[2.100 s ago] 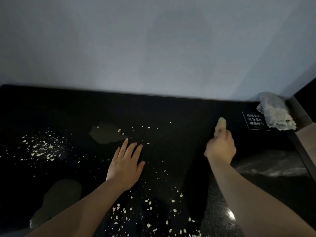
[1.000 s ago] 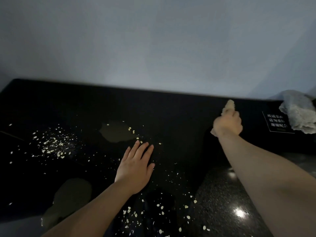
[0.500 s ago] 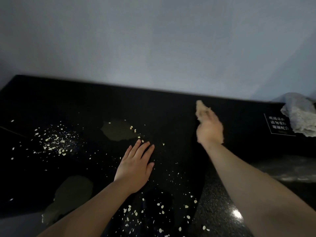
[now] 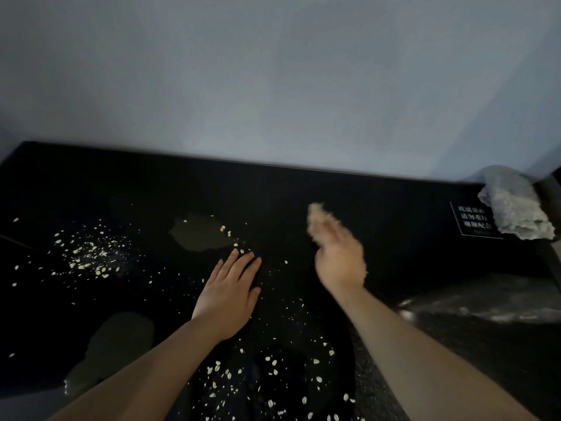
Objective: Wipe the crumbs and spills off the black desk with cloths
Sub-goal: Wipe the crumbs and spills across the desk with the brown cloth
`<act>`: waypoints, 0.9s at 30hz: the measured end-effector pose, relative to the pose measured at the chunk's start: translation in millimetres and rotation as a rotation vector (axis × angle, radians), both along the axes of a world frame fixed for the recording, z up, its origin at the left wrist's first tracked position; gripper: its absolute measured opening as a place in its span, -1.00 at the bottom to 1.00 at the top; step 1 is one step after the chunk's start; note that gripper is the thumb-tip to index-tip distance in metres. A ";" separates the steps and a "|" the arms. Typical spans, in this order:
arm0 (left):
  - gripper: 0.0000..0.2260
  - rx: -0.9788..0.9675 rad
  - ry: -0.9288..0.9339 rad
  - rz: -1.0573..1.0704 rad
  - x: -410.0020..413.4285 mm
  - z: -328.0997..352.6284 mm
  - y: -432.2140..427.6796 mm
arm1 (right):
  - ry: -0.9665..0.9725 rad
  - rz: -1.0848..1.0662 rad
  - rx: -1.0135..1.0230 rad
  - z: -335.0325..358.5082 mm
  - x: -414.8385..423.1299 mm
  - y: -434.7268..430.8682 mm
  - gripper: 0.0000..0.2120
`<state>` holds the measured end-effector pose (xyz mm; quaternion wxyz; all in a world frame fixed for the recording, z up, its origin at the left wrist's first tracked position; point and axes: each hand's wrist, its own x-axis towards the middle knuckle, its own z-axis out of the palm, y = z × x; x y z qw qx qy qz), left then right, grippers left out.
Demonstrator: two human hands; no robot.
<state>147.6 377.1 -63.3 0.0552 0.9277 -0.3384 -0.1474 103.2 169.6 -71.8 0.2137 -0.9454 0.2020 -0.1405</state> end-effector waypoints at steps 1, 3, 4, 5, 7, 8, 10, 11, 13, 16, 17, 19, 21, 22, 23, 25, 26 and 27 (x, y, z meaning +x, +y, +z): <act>-0.50 -0.002 0.008 0.002 -0.3 0.4 -0.4 | -0.009 0.200 -0.007 0.4 -8.2 13.5 -0.45; -0.50 0.001 0.024 0.004 -0.4 1.8 -1.0 | 0.121 0.583 -0.049 7.0 -25.7 24.5 -0.49; -0.50 0.004 0.028 0.005 -0.3 2.3 -1.1 | 0.151 0.684 -0.092 10.9 -29.0 16.8 -0.50; -0.50 0.007 0.030 0.006 -0.4 3.2 -1.0 | 0.085 0.682 -0.124 10.8 -29.2 2.9 -0.50; -0.50 0.010 0.035 0.005 -1.3 5.2 -0.8 | -0.040 0.357 -0.092 2.8 -27.1 -32.1 -0.48; -0.50 0.013 0.042 0.009 -2.3 5.8 -0.9 | -0.003 0.102 -0.046 -0.6 -25.4 -47.3 -0.48; -0.50 0.014 0.052 0.023 -4.8 5.9 -1.7 | 0.132 -0.258 -0.014 -5.6 -22.4 -50.2 -0.44; -0.50 0.011 0.053 0.028 -5.4 6.1 -2.1 | 0.144 -0.257 -0.019 -8.5 -21.5 -41.5 -0.42; -0.50 0.004 0.055 0.030 -5.3 6.9 -2.2 | 0.081 0.048 -0.035 -11.8 -25.6 -21.2 -0.42; -0.50 0.012 0.066 0.014 -3.1 8.2 -1.2 | 0.087 0.543 -0.249 -5.6 -39.4 -32.8 -0.46; -0.50 0.015 0.068 0.012 -2.8 8.6 -1.2 | 0.073 0.488 -0.313 -2.4 -40.9 -48.1 -0.45; -0.50 0.018 0.071 0.014 -3.3 8.7 -1.3 | 0.160 0.054 -0.244 2.7 -42.1 -71.2 -0.45; -0.49 0.023 0.067 0.020 -3.9 7.4 -1.6 | 0.262 -0.385 -0.012 3.5 -37.8 -74.2 -0.46; -0.50 0.025 0.064 0.023 -4.3 6.8 -2.0 | 0.261 -0.433 0.009 5.3 -34.5 -63.9 -0.45; -0.50 0.025 0.063 0.025 -4.3 6.5 -2.1 | 0.232 -0.377 -0.024 4.6 -33.1 -51.2 -0.44; -0.49 0.022 0.064 0.022 -3.8 6.2 -1.7 | 0.202 -0.079 -0.042 4.2 -35.2 -25.2 -0.43; -0.49 0.023 0.066 0.019 -3.6 5.8 -1.4 | 0.218 0.072 -0.046 6.0 -39.7 -16.4 -0.43; -0.49 0.026 0.068 0.017 -3.6 5.9 -1.3 | 0.245 0.191 -0.078 7.9 -45.2 -11.7 -0.43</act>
